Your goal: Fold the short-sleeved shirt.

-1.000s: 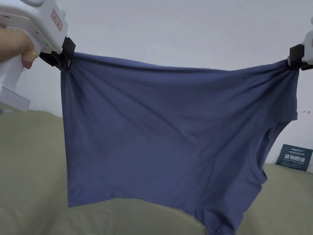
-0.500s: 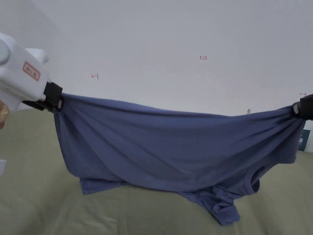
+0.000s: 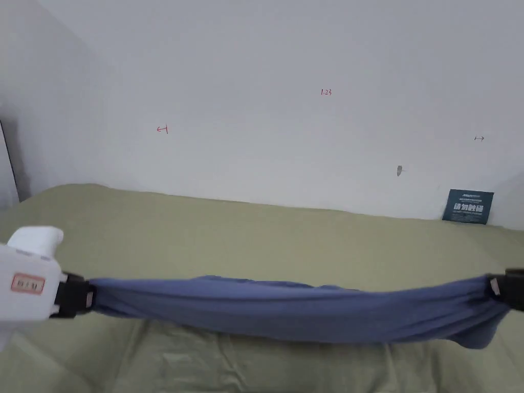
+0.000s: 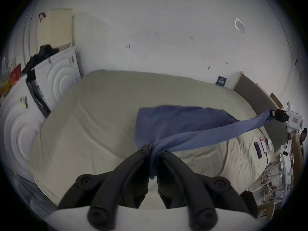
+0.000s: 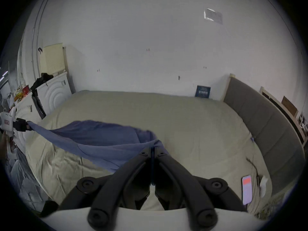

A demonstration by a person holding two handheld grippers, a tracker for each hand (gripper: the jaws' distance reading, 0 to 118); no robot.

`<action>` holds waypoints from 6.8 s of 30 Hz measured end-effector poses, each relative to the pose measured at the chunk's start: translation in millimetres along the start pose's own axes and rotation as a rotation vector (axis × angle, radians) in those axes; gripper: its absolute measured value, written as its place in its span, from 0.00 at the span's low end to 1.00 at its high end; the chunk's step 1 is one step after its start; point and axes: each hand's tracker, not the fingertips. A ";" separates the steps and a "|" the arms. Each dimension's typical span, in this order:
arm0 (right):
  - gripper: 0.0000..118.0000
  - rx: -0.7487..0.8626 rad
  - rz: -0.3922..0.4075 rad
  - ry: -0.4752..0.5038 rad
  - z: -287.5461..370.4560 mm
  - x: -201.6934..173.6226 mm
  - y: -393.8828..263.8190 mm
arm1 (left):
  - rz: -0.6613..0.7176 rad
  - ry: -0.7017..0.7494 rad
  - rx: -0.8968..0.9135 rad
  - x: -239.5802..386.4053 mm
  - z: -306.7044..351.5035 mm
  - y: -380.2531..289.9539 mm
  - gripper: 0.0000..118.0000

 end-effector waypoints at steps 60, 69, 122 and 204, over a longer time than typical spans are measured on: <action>0.00 -0.530 -0.146 0.016 46.8 -46.0 -215.0 | 0.015 0.073 -0.257 -9.8 -19.1 -206.4 0.76; 0.90 -0.530 -0.166 -0.023 28.7 -33.2 -215.6 | 0.043 0.052 -0.274 0.5 -28.5 -203.0 0.04; 0.56 -0.464 -0.050 -0.055 -101.3 -10.5 -97.0 | 0.091 0.090 -0.247 -8.1 -95.0 -39.0 0.52; 0.03 -0.700 -0.121 0.087 12.9 8.3 -243.9 | 0.221 -0.094 -0.497 -41.6 -33.6 -210.5 0.02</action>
